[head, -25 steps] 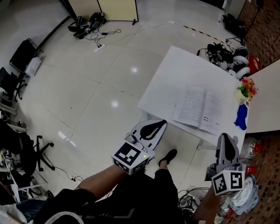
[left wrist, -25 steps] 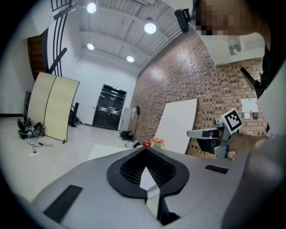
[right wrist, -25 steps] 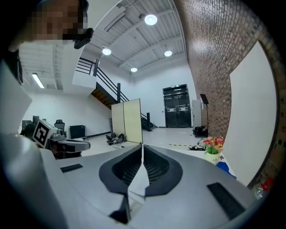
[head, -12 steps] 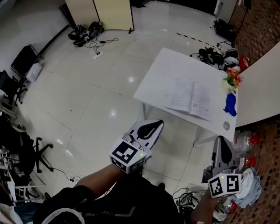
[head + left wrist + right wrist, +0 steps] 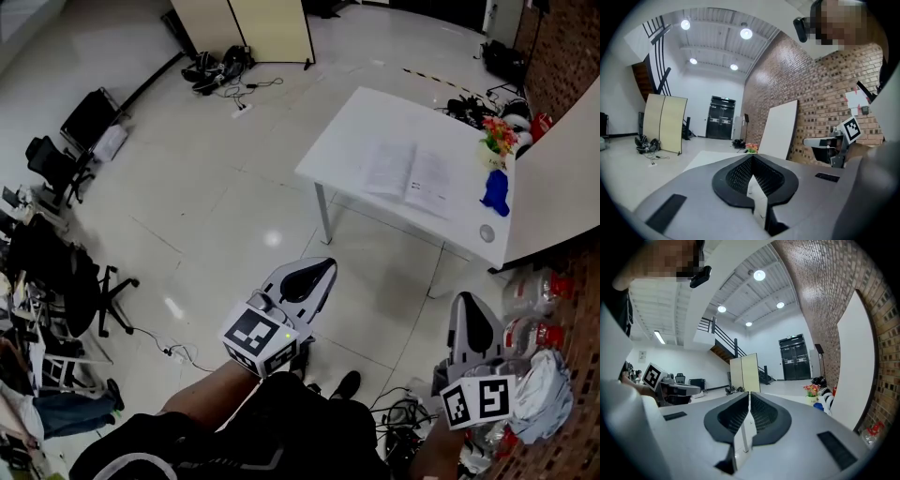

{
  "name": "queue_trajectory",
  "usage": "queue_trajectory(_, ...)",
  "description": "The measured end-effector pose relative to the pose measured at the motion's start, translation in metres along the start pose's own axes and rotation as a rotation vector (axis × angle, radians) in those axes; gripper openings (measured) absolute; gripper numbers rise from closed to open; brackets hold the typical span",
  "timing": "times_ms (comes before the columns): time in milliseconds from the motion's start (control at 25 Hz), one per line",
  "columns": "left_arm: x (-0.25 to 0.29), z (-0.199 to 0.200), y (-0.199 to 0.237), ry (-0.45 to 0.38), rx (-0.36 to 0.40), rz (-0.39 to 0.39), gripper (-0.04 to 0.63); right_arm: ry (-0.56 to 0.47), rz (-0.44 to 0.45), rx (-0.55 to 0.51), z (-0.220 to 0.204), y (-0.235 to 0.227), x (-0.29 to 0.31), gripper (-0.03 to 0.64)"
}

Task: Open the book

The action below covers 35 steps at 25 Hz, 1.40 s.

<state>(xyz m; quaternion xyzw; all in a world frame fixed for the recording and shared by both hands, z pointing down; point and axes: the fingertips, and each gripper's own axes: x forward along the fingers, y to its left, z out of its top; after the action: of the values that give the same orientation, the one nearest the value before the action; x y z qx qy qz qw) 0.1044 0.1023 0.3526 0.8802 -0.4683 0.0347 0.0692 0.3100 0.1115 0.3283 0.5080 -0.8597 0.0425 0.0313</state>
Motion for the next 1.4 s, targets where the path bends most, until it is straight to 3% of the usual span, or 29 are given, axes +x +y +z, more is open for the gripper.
queue_trajectory(240, -0.065, 0.004, -0.019, -0.014, 0.006, 0.033, -0.005, -0.024, 0.025, 0.009, 0.009, 0.038, -0.037, 0.003)
queue_trajectory(480, -0.131, -0.005, -0.023, -0.050, 0.007, -0.045, -0.005, -0.032, -0.034, -0.032, 0.015, 0.103, -0.076, 0.003)
queue_trajectory(640, -0.183, -0.015, -0.019, -0.073, 0.007, -0.114, -0.005, -0.042, -0.116, 0.022, 0.003, 0.153, -0.106, 0.003)
queue_trajectory(920, -0.251, -0.028, -0.001, -0.048, -0.028, -0.140, -0.005, -0.013, -0.156, 0.053, -0.013, 0.229, -0.143, 0.003)
queue_trajectory(1400, -0.281, 0.004, -0.085, -0.090, 0.014, -0.192, -0.005, -0.069, -0.156, 0.035, 0.012, 0.231, -0.218, 0.002)
